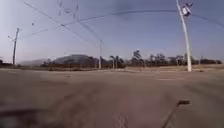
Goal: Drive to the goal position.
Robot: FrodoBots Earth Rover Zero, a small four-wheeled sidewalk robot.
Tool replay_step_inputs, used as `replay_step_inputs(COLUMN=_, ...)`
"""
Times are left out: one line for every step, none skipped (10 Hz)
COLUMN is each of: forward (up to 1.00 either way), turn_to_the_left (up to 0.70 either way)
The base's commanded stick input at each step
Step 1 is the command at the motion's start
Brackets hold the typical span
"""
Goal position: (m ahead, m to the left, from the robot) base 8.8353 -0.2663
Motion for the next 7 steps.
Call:
replay_step_inputs(forward=1.0, turn_to_the_left=0.0)
replay_step_inputs(forward=1.0, turn_to_the_left=0.0)
replay_step_inputs(forward=1.0, turn_to_the_left=0.0)
replay_step_inputs(forward=1.0, turn_to_the_left=0.0)
replay_step_inputs(forward=1.0, turn_to_the_left=0.0)
replay_step_inputs(forward=1.0, turn_to_the_left=0.0)
replay_step_inputs(forward=1.0, turn_to_the_left=0.0)
